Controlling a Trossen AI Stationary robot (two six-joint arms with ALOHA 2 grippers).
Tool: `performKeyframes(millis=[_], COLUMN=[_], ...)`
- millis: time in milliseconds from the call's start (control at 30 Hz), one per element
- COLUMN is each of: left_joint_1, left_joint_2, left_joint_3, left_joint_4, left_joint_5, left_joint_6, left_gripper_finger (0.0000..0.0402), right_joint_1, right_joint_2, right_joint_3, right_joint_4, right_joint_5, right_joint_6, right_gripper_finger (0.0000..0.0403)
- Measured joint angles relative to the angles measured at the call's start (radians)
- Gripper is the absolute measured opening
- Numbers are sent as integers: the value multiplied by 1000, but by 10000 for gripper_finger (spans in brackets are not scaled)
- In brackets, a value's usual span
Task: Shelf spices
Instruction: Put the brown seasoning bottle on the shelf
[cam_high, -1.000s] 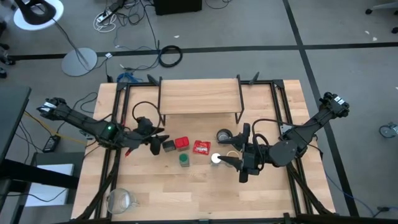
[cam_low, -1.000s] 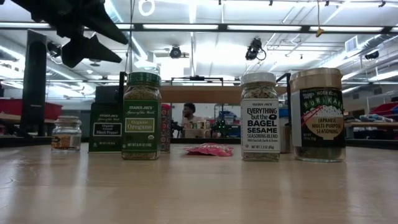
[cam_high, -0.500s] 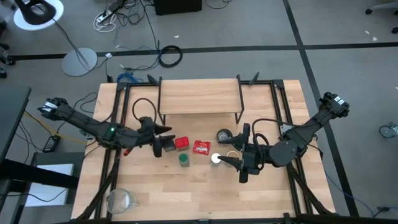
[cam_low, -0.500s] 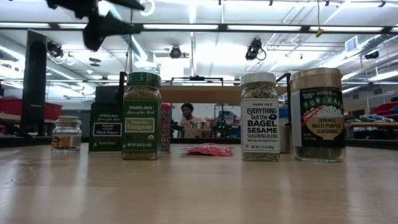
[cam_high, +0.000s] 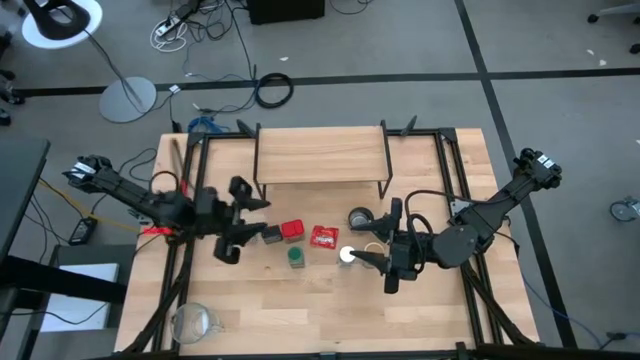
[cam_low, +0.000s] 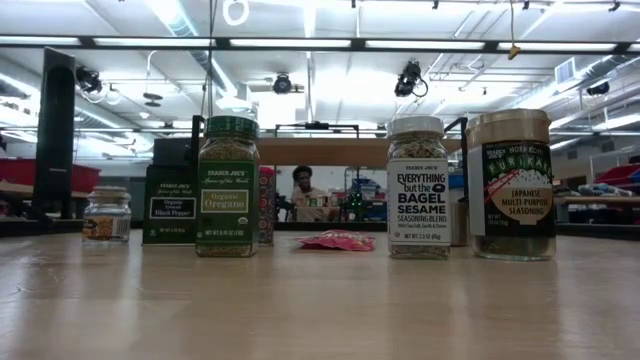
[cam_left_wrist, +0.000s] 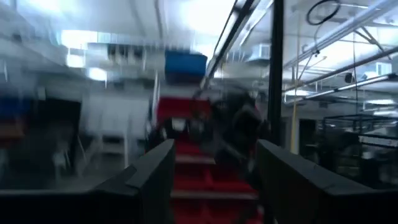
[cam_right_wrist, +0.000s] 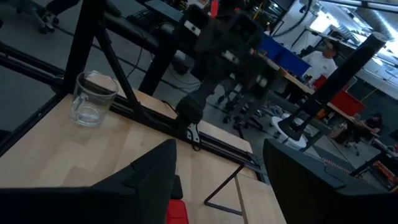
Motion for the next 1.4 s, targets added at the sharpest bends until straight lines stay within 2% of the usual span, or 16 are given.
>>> performKeyframes(millis=[67, 167, 300, 400, 500, 633, 767, 867, 967, 1133, 1267, 1400], left_joint_1=[-5, -5, -4, -5, -4, -4, -4, -6, -6, -6, -4, -4], left_joint_2=[-23, -63, -81, -50, -10, 16, 22, 21, 21, 29, 50, 86], left_joint_3=[3, 51, 212, 374, 515, 644, 666, 632, 548, 366, 249, 202], left_joint_4=[12, -91, -447, -759, -1020, -1398, -1733, -1914, -1974, -1944, -1894, -1849], left_joint_5=[-1, -67, -129, -216, -362, -472, -469, -395, -296, -174, -118, -103], left_joint_6=[91, 146, 126, 57, 5, -125, -342, -511, -617, -623, -627, -627], left_gripper_finger=[227, 227, 227, 227, 227, 227, 227, 227, 227, 227, 227, 227], right_joint_1=[0, 0, 0, -4, -8, -8, -8, -9, -15, -19, -19, -19], right_joint_2=[0, 0, 0, 0, 0, 0, 0, 0, 0, 0, 0, 0], right_joint_3=[0, 0, 0, 0, 0, 0, 0, 0, 0, 0, 0, 0], right_joint_4=[0, 0, -1, -1, 0, -1, -1, -1, -1, -1, 7, 12], right_joint_5=[0, 0, 0, 0, 0, 0, 0, 1, 0, 1, 0, 0], right_joint_6=[0, 0, -3, -9, -8, -2, 3, 3, 3, 5, 10, 13], right_gripper_finger=[240, 240, 240, 240, 240, 240, 240, 240, 240, 240, 240, 240])
